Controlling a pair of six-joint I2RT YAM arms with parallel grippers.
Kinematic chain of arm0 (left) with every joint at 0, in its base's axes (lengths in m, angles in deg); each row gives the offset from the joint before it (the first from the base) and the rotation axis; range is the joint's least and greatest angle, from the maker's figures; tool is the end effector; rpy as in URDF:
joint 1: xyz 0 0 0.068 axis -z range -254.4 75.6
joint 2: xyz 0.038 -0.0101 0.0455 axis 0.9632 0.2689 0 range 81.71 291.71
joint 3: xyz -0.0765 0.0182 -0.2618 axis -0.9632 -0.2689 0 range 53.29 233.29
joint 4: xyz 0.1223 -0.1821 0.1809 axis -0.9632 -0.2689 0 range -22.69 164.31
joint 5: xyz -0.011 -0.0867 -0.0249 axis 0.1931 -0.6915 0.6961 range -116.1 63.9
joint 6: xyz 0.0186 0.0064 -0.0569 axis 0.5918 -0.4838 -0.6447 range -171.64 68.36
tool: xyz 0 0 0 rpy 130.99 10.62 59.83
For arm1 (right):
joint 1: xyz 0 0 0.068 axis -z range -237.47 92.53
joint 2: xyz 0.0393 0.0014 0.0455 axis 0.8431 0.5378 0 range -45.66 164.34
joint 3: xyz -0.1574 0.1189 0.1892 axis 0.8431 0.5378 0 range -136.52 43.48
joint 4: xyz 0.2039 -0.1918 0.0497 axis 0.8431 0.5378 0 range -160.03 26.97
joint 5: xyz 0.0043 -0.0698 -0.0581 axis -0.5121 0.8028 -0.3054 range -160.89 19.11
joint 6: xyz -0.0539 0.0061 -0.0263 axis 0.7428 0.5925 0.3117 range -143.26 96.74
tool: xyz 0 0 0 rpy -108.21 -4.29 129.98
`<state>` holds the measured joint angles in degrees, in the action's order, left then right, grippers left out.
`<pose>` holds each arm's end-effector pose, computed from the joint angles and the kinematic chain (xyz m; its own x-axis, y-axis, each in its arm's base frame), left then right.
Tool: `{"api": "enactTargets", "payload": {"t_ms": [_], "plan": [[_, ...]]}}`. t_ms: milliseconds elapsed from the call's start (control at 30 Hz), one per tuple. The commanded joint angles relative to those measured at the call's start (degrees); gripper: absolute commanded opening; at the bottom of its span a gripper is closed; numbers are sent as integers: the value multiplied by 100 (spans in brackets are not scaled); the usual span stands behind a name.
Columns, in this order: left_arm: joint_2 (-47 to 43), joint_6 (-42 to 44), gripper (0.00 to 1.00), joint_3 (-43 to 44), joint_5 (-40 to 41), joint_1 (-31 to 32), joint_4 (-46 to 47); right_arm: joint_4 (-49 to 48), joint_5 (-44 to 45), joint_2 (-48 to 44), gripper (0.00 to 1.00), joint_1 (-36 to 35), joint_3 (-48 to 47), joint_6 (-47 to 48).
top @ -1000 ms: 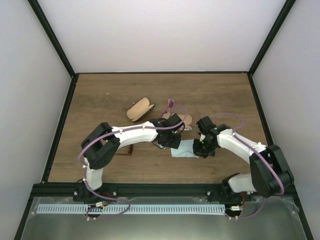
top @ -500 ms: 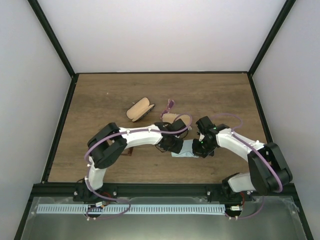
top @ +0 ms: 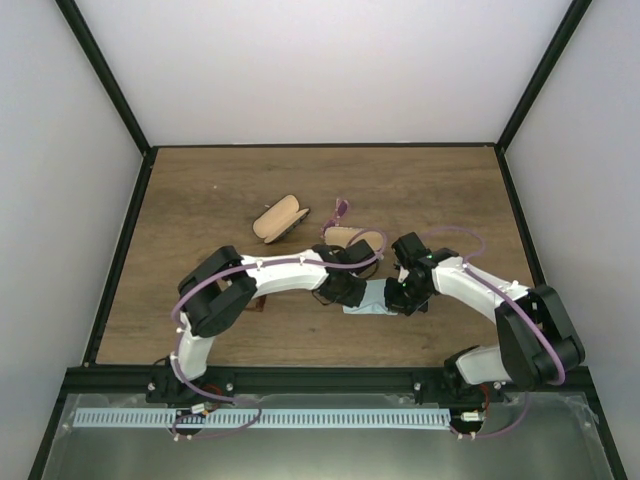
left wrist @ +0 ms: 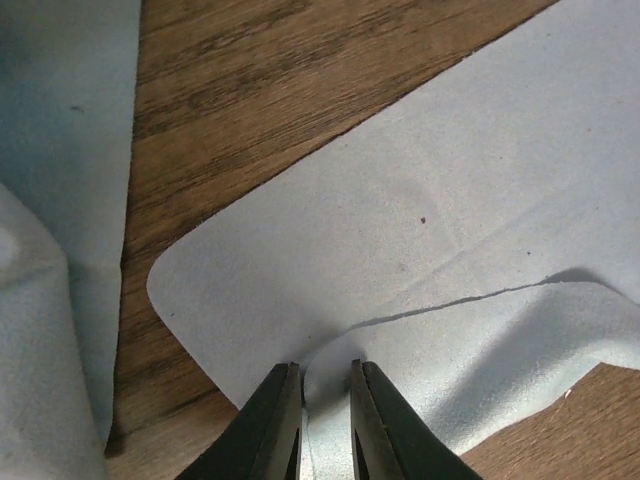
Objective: Organize the sunglasses
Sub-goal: Fold the glasses cleaning cloth at the center of the board.
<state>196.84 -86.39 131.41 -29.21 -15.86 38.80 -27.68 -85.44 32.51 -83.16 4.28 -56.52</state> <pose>0.2166 -0.3587 0.1258 -0.8993 0.3795 -0.2175 0.4232 0.8805 -0.2138 0.2028 0.1100 0.1339 -0.9938 0.1109 0.0102 0.1091 0.9507 0.2903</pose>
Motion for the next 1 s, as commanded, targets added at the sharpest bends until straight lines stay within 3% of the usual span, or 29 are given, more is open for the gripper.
{"api": "enactTargets", "payload": {"t_ms": [0,233,967], "plan": [[147,33,15,132,86,83,-126,1,14,-1,3,-41,0,3],[122,-13,5,300,281,95,-342,-3,23,-8,3,-41,9,-6],[-239,-202,4,173,530,82,-532,84,253,-112,3,-39,-324,-68]]}}
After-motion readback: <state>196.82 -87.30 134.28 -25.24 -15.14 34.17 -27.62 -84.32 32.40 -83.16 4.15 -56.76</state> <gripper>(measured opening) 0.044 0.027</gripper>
